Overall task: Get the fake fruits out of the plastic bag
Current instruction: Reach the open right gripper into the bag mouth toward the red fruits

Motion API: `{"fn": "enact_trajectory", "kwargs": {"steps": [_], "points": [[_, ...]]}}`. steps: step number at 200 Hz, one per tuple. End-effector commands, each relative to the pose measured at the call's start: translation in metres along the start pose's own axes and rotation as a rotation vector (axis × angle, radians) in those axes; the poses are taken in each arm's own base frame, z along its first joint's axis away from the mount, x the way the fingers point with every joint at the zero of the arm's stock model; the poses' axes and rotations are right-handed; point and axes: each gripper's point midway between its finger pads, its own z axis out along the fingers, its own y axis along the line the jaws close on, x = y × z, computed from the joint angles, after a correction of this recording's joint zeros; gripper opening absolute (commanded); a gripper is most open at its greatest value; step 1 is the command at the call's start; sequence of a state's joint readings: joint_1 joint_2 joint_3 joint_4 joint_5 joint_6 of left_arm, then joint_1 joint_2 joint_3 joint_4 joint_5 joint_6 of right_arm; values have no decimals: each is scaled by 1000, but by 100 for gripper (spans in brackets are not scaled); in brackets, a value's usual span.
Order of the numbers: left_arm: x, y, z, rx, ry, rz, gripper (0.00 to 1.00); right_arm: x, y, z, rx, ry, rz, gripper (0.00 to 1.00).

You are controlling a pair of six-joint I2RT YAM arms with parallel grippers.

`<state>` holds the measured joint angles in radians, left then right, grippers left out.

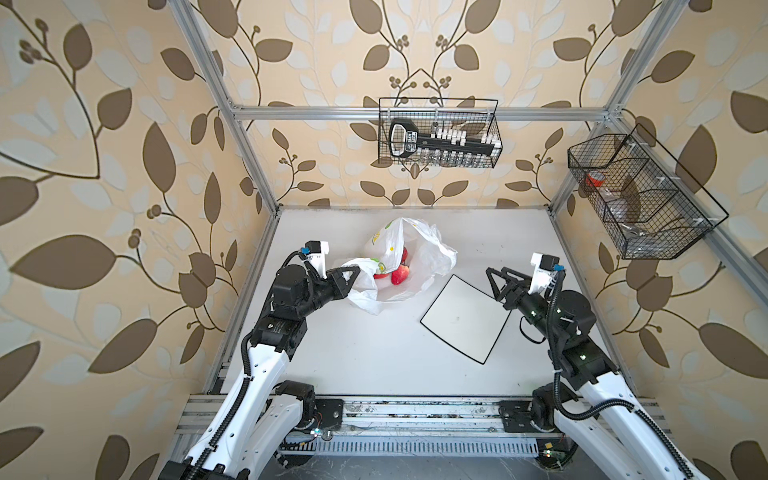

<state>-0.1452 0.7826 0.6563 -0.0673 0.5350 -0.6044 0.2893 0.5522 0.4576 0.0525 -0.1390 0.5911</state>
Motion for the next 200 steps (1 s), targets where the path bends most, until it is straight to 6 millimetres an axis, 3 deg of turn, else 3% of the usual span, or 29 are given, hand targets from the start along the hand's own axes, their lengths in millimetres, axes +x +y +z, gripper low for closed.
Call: {"fn": "enact_trajectory", "kwargs": {"steps": [1, 39, 81, 116, 143, 181, 200], "points": [[1, -7, -2, 23, 2, 43, 0, 14, -2, -8, -10, 30, 90, 51], [1, -11, -7, 24, -2, 60, 0, 37, 39, -10, -237, 142, 131, 34], [0, -14, -18, 12, -21, 66, 0, 52, 98, -16, -395, 175, -59, 29], [2, -16, -27, 0, -31, 71, 0, 85, 154, -19, -520, 218, -237, 28], [6, -13, -34, -24, -34, 66, 0, 106, 178, -3, -534, 271, -293, 25], [10, -8, -46, -81, -40, 63, 0, 108, 187, 38, -445, 250, -261, 10], [14, -4, -51, -118, -23, 68, 0, 106, 197, 56, -425, 233, -234, 10]]}}
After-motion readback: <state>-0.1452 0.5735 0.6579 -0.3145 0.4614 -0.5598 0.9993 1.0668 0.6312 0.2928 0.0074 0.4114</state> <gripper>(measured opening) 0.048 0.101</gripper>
